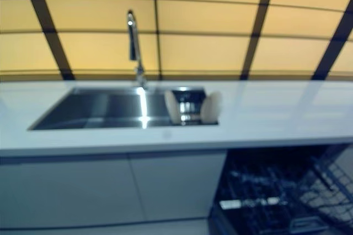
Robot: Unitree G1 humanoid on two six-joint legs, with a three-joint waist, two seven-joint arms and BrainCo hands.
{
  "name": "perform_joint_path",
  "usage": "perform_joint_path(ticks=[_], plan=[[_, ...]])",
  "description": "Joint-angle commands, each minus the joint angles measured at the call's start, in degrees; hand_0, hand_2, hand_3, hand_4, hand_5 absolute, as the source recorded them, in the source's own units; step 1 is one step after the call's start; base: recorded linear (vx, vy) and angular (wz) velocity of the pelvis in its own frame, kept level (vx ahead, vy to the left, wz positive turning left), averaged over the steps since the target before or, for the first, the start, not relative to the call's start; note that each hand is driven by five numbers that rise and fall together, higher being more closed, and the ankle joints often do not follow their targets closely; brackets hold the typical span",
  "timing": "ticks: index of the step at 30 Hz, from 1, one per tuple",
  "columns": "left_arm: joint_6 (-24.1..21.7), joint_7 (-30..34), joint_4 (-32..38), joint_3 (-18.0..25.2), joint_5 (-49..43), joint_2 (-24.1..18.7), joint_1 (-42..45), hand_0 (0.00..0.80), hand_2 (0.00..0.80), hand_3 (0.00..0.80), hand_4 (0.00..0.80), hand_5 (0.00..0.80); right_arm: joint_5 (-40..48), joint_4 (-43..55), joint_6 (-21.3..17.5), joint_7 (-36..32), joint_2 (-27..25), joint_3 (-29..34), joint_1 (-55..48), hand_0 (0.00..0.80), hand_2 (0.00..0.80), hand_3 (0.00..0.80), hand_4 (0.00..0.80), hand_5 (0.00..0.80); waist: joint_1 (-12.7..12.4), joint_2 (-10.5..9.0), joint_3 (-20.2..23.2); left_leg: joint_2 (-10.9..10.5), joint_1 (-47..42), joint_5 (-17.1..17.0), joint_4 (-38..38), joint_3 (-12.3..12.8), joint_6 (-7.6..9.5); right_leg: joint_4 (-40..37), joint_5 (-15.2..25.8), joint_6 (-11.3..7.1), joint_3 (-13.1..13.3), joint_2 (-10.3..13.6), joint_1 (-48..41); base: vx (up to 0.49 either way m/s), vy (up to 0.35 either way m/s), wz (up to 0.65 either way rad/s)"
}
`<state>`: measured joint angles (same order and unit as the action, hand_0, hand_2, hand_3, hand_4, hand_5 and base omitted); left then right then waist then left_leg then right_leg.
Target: Take plates into dishwasher
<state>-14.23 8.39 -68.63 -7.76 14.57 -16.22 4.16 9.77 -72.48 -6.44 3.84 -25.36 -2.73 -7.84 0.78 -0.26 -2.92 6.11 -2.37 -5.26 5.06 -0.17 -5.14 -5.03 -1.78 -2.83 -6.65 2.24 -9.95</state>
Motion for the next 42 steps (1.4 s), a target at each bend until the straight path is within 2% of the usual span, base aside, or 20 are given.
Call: perform_joint_path(ticks=[1,42], plan=[[-1.71,-0.11,0.24,0.66,1.31,-0.42,-3.58,0.0,0.0,0.0,0.0,0.0,-1.0,1.32,-2.9,-5.63,8.73,-3.27,7.89,0.0,0.0,0.0,0.0,0.0,-1.75,-1.82,-1.2,-6.88,-6.27,4.71,-0.95,2.87,4.94,2.37,3.78,-0.41,0.16,-0.54,2.02,0.0,0.0,0.0],[-1.21,-1.02,-1.1,1.15,1.01,-0.29,-3.58,0.0,0.0,0.0,0.0,0.0,-1.04,1.12,-3.01,-3.79,9.08,-2.88,7.78,0.0,0.0,0.0,0.0,0.0,-1.76,-1.92,-1.19,-7.1,-6.31,4.76,-0.76,3.12,5.1,2.23,4.05,-0.68,-0.03,-0.23,2.04,0.0,0.0,0.0]])
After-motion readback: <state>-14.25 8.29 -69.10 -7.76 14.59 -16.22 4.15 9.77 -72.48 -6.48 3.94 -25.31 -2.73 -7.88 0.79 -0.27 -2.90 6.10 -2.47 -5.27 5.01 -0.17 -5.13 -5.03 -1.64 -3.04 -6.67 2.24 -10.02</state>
